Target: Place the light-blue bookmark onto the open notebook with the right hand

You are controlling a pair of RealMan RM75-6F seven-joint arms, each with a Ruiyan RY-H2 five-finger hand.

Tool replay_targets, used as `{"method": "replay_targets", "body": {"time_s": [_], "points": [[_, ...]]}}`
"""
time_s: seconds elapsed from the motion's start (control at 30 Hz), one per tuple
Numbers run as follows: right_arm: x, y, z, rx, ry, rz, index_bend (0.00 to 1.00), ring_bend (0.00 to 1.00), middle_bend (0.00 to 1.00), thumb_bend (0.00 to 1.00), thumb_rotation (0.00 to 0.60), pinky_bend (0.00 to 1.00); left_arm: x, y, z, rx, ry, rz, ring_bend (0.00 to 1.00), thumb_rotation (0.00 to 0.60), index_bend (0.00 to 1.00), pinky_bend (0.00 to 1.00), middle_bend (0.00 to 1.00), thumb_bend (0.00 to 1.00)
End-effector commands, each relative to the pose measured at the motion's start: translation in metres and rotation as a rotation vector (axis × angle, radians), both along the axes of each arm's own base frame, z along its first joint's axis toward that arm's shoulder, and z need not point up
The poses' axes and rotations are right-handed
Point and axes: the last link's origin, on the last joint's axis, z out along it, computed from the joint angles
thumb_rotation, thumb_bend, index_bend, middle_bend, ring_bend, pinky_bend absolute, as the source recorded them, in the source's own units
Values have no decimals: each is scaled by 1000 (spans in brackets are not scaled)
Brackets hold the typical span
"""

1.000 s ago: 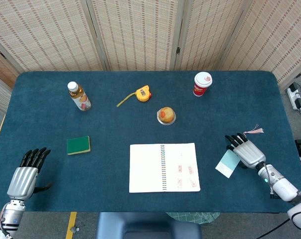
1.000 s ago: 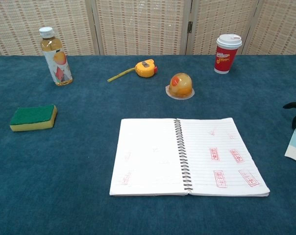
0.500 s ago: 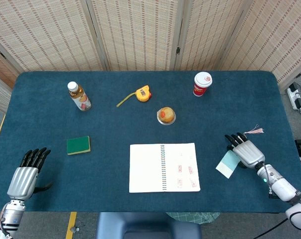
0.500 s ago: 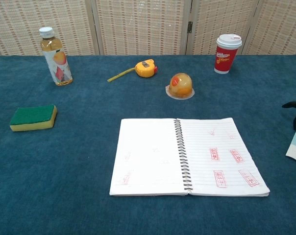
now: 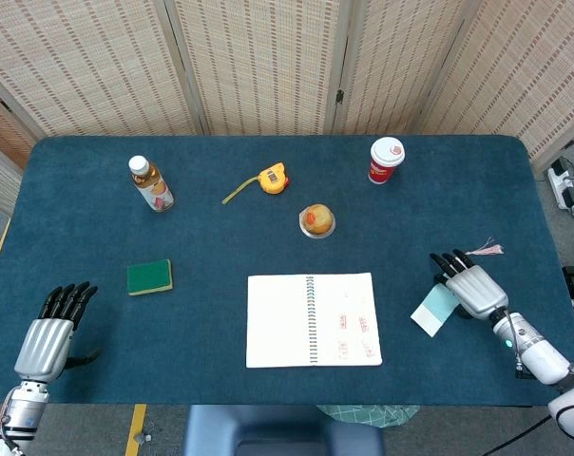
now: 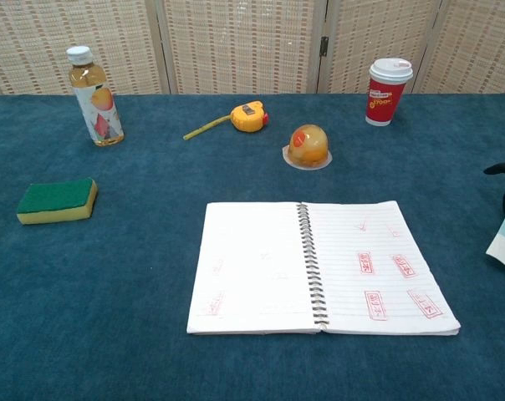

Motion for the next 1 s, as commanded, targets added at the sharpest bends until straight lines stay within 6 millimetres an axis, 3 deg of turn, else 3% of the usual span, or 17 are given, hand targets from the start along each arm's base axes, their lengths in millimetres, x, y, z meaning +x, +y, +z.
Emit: {"method": "replay_targets", "body": {"time_s": [0.03,0.5,1.0], "points": [[6,1,5,-10,-9,23,430,0,0,285,600,0,0,0,0,0,-2,-2,21,600,122,60,94,129],[58,7,22,-35,-60,175,420,0,0,288,600,0,3,-3,2,-1,-17,-12,21,600,122,60,94,130],[159,3,-9,88,13,547,377,0,0,288,600,0,2,-3,2,11,-2,-7,22,600,124,60,95,129]]}}
